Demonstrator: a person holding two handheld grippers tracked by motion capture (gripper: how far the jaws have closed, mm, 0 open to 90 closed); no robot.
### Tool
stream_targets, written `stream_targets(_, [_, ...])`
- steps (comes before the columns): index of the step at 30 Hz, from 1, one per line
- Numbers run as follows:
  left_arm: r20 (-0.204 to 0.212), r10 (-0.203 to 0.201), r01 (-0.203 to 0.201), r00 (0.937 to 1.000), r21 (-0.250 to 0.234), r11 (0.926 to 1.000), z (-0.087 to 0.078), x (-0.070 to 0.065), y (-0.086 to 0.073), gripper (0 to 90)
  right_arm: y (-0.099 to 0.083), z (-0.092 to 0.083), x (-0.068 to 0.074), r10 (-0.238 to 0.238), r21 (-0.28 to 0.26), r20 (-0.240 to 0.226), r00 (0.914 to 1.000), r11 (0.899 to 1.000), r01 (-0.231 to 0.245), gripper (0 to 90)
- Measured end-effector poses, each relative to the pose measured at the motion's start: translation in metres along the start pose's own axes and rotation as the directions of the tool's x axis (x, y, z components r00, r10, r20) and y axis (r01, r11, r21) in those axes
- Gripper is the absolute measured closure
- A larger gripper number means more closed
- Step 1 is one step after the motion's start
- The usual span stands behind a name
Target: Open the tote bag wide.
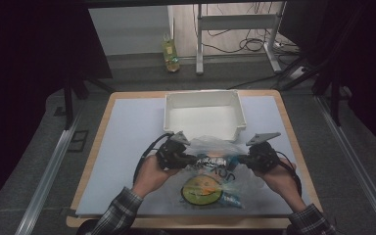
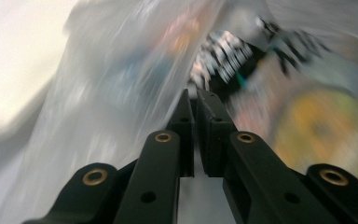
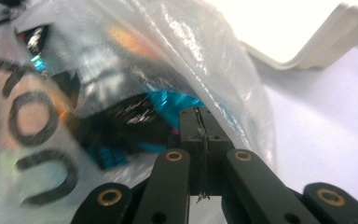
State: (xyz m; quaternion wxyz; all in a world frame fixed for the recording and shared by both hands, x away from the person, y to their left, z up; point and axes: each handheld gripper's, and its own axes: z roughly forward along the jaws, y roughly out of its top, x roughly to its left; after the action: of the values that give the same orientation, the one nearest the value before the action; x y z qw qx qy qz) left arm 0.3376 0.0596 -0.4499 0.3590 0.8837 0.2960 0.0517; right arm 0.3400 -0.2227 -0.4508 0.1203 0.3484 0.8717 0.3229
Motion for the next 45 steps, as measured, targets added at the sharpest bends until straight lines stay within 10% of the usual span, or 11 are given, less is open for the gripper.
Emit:
stream_targets(5, [-0.162,0.015,-0.005,0.9866,0.062,0.9981,0.036,0.017,0.018,86.9,0.007,0.008,-0.015,0.010,0.007,0.055,0.9985,1.000,-0.010,88.7])
stream_targets(13, [-0.282,0.010,0.047,0.9595,0.196,0.9794,0.073,0.042,0.004,88.8,-0.005,0.041,-0.048,0.091,0.071,0.089,0.9919,0.993,-0.098,88.8])
stream_targets(25, [-0.323,-0.052,0.128,0.9449,0.220,0.9671,0.050,0.053,-0.033,89.2,-0.019,0.058,-0.047,0.117,0.096,0.035,0.9925,0.988,-0.120,88.7])
stream_targets(29, [-0.315,-0.067,0.149,0.9466,0.242,0.9587,0.038,0.050,-0.046,89.2,-0.020,0.058,-0.043,0.119,0.095,0.017,0.9928,0.988,-0.120,88.7])
stream_targets(31, [-0.288,-0.086,0.171,0.9539,0.285,0.9431,0.024,0.048,-0.053,89.1,-0.019,0.059,-0.038,0.103,0.089,-0.001,0.9947,0.991,-0.103,88.7])
stream_targets(33, [-0.273,-0.098,0.167,0.9570,0.243,0.9557,0.018,0.047,-0.053,89.1,-0.017,0.061,-0.036,0.097,0.090,-0.006,0.9953,0.991,-0.096,88.7])
stream_targets(35, [-0.215,-0.099,0.123,0.9715,0.102,0.9872,0.001,0.041,-0.037,89.0,-0.011,0.066,-0.034,0.088,0.092,-0.006,0.9961,0.992,-0.087,88.7])
stream_targets(38, [-0.100,-0.102,0.103,0.9897,0.001,0.9947,0.001,0.036,-0.015,88.4,-0.007,0.070,-0.031,0.084,0.094,-0.009,0.9964,0.992,-0.083,88.7])
stream_targets(43, [-0.096,-0.068,0.076,0.9930,0.074,0.9944,0.048,0.033,0.005,87.0,-0.006,0.071,-0.030,0.078,0.091,-0.009,0.9969,0.993,-0.077,88.7])
stream_targets(45, [-0.170,-0.049,0.069,0.9843,0.112,0.9913,0.063,0.037,0.002,87.5,-0.007,0.071,-0.032,0.087,0.088,-0.009,0.9962,0.992,-0.086,88.7])
